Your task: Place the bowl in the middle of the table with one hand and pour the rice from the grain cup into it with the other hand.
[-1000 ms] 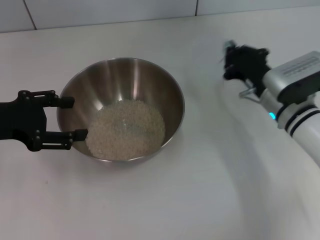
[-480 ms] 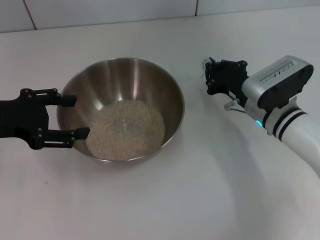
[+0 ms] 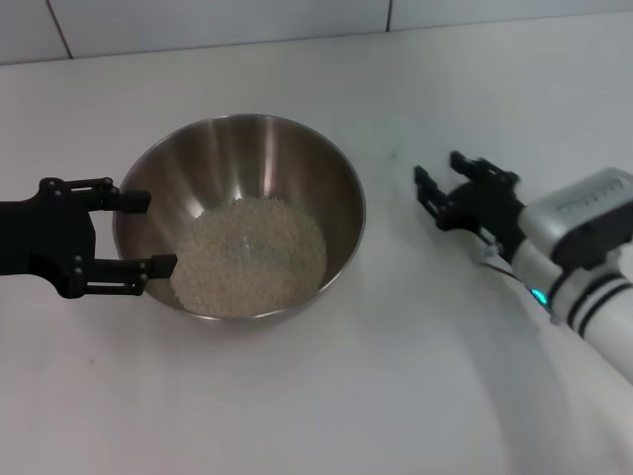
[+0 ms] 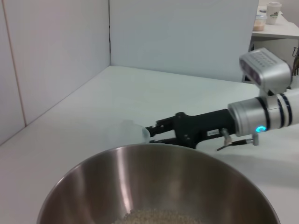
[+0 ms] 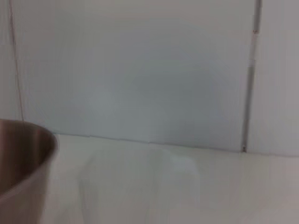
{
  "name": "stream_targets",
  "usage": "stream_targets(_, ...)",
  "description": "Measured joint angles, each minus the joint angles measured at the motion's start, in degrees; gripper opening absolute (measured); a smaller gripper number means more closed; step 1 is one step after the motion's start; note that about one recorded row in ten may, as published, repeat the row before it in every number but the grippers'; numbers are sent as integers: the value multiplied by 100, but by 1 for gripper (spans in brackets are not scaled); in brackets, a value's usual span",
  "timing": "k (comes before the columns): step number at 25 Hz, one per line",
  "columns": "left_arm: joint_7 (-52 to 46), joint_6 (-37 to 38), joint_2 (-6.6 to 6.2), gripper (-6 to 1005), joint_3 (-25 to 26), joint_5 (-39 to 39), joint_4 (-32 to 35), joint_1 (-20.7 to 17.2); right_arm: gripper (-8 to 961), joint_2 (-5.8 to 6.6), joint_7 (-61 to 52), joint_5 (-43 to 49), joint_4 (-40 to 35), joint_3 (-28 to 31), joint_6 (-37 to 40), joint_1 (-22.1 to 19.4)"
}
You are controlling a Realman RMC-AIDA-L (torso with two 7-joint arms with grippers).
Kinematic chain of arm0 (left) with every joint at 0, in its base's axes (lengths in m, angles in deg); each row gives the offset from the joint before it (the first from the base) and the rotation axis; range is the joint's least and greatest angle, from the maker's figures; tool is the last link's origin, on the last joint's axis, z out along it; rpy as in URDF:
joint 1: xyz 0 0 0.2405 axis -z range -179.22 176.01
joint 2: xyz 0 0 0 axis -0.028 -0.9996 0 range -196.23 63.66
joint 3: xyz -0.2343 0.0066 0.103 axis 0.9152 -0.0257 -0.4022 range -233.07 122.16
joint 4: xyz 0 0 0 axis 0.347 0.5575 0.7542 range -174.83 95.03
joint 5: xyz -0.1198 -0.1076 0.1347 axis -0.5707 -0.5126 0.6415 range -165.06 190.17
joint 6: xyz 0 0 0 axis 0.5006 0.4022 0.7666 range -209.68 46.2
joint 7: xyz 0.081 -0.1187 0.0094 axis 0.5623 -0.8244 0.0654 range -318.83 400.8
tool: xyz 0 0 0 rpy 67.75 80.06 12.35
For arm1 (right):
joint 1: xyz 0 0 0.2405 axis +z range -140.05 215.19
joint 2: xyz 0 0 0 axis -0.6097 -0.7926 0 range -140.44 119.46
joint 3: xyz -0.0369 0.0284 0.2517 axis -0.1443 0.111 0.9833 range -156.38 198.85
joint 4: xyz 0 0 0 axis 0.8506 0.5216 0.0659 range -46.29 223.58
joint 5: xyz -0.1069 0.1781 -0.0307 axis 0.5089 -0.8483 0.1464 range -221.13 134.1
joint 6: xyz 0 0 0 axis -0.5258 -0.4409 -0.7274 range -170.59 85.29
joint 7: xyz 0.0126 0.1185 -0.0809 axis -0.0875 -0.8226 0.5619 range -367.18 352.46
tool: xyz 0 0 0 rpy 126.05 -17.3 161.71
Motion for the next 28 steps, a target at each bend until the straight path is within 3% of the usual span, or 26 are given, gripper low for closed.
stream_targets(1,2,-1,0,813,0,0,0,-7,326,5,-257,-4,16,316,323,-333)
stream_targets(4,21,0,-1,813,0,0,0,-35,428,6,-473,-6,12,528,597,-542)
stream_targets(5,32,0,0,813,3,0,0,-45,461,7,-735,-6,-12,764,1053,-775)
stream_targets(6,45,0,0,813,10,0,0,-61,495,14,-1197,6,-152,1057,2131,-1113)
stream_targets(7,45,0,0,813,10,0,0,-61,529,20,-1334,22,-247,1082,2581,-1173)
stream_targets(8,49,0,0,813,10,0,0,-66,563,44,-1461,50,-374,1085,3096,-1186)
stream_targets(9,49,0,0,813,10,0,0,-66,598,44,-1461,50,-374,1085,3096,-1186)
stream_targets(10,51,-1,-1,813,8,0,0,-69,633,168,-1849,288,-832,898,4057,-1005)
stream_targets(11,51,-1,-1,813,8,0,0,-69,668,168,-1849,288,-832,898,4057,-1005)
stream_targets(14,52,-16,3,813,-2,-1,1,-59,773,460,-2816,951,-1674,427,4876,-385)
stream_targets(15,52,-27,4,813,-2,-1,0,-53,783,593,-3435,1318,-2340,-107,5071,120)
stream_targets(16,52,-27,4,813,-2,-1,0,-53,792,593,-3435,1318,-2340,-107,5071,120)
stream_targets(18,53,-39,7,813,-2,-1,-1,-43,800,593,-4100,1555,-3257,-1035,5111,650)
stream_targets(19,53,-46,7,813,-17,-1,-6,-29,798,529,-4453,1605,-3766,-1535,5092,858)
stream_targets(20,48,-51,8,813,-37,-1,-7,-23,797,270,-5049,1630,-4858,-2567,5016,1126)
stream_targets(22,33,-55,9,813,-57,-1,-8,-17,795,17,-5707,1555,-5896,-3668,4949,1203)
stream_targets(23,33,-55,9,813,-57,-1,-8,-17,795,-33,-5993,1472,-6244,-4144,4930,1210)
stream_targets(24,33,-55,9,813,-57,-1,-8,-17,795,-33,-5993,1472,-6244,-4144,4930,1210)
stream_targets(25,1,-65,5,813,-69,3,-9,6,795,-10,-6702,1257,-6679,-4992,4872,1225)
stream_targets(26,-1,-66,5,813,-70,10,-8,8,795,-10,-6702,1257,-6679,-4992,4872,1225)
stream_targets(28,-1,-66,5,813,-70,10,-8,8,795,-2,-7261,1187,-7051,-5642,4781,1230)
